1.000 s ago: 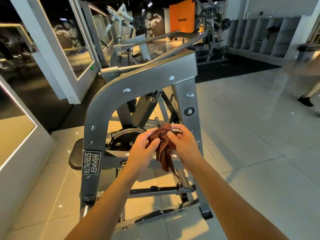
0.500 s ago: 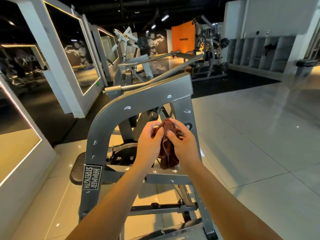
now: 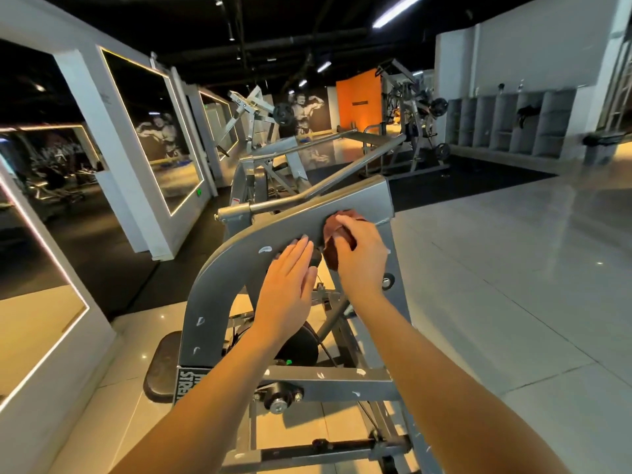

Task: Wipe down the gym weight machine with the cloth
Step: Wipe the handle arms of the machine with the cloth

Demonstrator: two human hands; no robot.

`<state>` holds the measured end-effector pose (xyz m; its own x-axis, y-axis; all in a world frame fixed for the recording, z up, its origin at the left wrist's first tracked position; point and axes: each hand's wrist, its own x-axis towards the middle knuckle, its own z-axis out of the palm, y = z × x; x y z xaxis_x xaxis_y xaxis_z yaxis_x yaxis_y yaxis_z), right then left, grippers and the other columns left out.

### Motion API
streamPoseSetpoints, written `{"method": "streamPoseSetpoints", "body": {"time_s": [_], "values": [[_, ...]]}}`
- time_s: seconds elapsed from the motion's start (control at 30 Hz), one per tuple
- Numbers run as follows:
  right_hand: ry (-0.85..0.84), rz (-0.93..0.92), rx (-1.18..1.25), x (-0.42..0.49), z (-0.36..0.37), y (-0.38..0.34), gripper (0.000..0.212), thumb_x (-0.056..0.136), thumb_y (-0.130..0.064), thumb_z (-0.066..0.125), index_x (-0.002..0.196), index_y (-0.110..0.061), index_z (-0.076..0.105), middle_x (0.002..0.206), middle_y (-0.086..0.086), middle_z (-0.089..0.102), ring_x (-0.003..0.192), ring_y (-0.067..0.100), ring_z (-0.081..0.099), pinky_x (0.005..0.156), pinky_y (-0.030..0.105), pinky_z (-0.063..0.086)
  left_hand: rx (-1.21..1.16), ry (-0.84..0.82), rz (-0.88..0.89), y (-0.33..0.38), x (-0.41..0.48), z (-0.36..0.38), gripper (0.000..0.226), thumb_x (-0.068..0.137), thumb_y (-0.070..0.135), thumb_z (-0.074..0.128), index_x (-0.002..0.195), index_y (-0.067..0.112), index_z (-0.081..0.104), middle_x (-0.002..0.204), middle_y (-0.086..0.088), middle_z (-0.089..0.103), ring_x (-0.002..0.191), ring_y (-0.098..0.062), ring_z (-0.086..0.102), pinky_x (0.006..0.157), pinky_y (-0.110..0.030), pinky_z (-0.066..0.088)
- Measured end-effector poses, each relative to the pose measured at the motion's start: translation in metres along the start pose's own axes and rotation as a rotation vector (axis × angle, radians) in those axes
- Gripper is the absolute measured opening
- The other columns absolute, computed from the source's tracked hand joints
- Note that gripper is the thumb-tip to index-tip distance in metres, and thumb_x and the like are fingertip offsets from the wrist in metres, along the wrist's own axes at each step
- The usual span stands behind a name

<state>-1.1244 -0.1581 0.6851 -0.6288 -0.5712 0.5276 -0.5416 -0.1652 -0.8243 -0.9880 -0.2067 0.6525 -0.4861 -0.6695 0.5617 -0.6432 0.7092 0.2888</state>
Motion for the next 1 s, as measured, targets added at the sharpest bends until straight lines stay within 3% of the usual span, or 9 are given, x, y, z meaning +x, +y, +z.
{"method": "streamPoseSetpoints", "body": {"time_s": [0.13, 0.3, 0.43, 0.53, 0.63, 0.73, 0.83, 0.93, 1.0], "values": [[-0.125, -0.071, -0.045, -0.007, 0.003, 0.0, 0.031, 0.101, -0.026, 0.06, 0.131, -0.024, 0.068, 0.136, -0.001, 0.064, 0.123, 0.016, 0.058, 0.109, 0.031, 0.045, -0.018, 0.04, 0.026, -0.007, 0.002, 0.004, 0.061, 0.102, 0.055, 0.019, 0.156, 0.029, 0.033, 0.16, 0.019, 0.019, 0.148, 0.002, 0.006, 0.123, -0.025, 0.0], [0.021, 0.167, 0.03, 0.015, -0.026, 0.007, 0.037, 0.104, -0.014, 0.053, 0.141, -0.018, 0.058, 0.14, 0.005, 0.056, 0.127, 0.02, 0.054, 0.111, 0.037, 0.043, -0.039, 0.041, 0.055, -0.015, 0.004, 0.008, 0.06, 0.102, 0.055, 0.017, 0.156, 0.032, 0.028, 0.158, 0.025, 0.011, 0.145, 0.011, -0.003, 0.119, -0.017, -0.006], [-0.096, -0.024, -0.048, -0.012, 0.012, -0.002, 0.03, 0.103, -0.018, 0.056, 0.131, -0.022, 0.067, 0.135, 0.0, 0.064, 0.123, 0.016, 0.058, 0.109, 0.033, 0.045, -0.156, 0.07, 0.008, -0.012, 0.002, 0.013, 0.057, 0.1, 0.058, 0.019, 0.152, 0.036, 0.028, 0.156, 0.025, 0.017, 0.147, 0.006, 0.008, 0.122, -0.02, 0.001], [-0.147, -0.022, -0.068, -0.01, 0.014, 0.003, 0.03, 0.103, -0.024, 0.057, 0.132, -0.023, 0.067, 0.136, -0.002, 0.064, 0.123, 0.015, 0.059, 0.109, 0.029, 0.043, -0.159, 0.073, -0.003, -0.015, 0.002, 0.011, 0.062, 0.099, 0.06, 0.017, 0.153, 0.034, 0.033, 0.155, 0.025, 0.02, 0.147, 0.004, 0.012, 0.12, -0.017, 0.0], [-0.001, 0.009, -0.052, 0.007, -0.004, 0.011, 0.035, 0.104, -0.023, 0.054, 0.138, -0.022, 0.061, 0.139, 0.001, 0.059, 0.125, 0.017, 0.056, 0.109, 0.031, 0.044, -0.126, 0.049, 0.033, -0.019, 0.003, 0.01, 0.066, 0.099, 0.062, 0.015, 0.154, 0.032, 0.034, 0.158, 0.024, 0.02, 0.148, 0.007, 0.008, 0.12, -0.015, -0.003], [0.075, 0.049, 0.014, 0.01, -0.004, 0.008, 0.041, 0.105, -0.032, 0.049, 0.145, -0.024, 0.053, 0.141, 0.001, 0.051, 0.125, 0.013, 0.049, 0.102, 0.024, 0.044, -0.157, 0.047, 0.021, -0.019, 0.003, 0.011, 0.065, 0.099, 0.062, 0.015, 0.155, 0.033, 0.033, 0.157, 0.028, 0.018, 0.145, 0.014, 0.004, 0.119, -0.014, -0.002], [-0.022, -0.03, 0.026, -0.005, 0.017, 0.002, 0.043, 0.104, -0.038, 0.05, 0.145, -0.027, 0.053, 0.141, -0.002, 0.048, 0.127, 0.011, 0.046, 0.104, 0.026, 0.046, -0.2, 0.098, -0.001, -0.019, -0.001, 0.006, 0.059, 0.101, 0.057, 0.023, 0.152, 0.033, 0.039, 0.154, 0.027, 0.027, 0.139, 0.02, 0.013, 0.117, -0.009, 0.005], [-0.185, -0.104, -0.041, -0.025, 0.037, 0.002, 0.038, 0.104, -0.03, 0.054, 0.141, -0.028, 0.058, 0.139, -0.005, 0.052, 0.119, 0.002, 0.044, 0.096, 0.008, 0.038, -0.24, 0.156, -0.059, -0.029, -0.013, 0.002, 0.052, 0.102, 0.053, 0.03, 0.148, 0.033, 0.043, 0.152, 0.019, 0.039, 0.139, 0.009, 0.026, 0.117, -0.011, 0.013], [-0.237, -0.084, -0.057, -0.029, 0.039, 0.004, 0.035, 0.104, -0.027, 0.054, 0.139, -0.028, 0.061, 0.139, -0.005, 0.056, 0.116, 0.001, 0.045, 0.089, 0.002, 0.031, -0.211, 0.127, -0.078, -0.035, -0.021, 0.001, 0.055, 0.101, 0.053, 0.03, 0.15, 0.031, 0.041, 0.154, 0.019, 0.035, 0.142, 0.005, 0.024, 0.118, -0.015, 0.012]]}}
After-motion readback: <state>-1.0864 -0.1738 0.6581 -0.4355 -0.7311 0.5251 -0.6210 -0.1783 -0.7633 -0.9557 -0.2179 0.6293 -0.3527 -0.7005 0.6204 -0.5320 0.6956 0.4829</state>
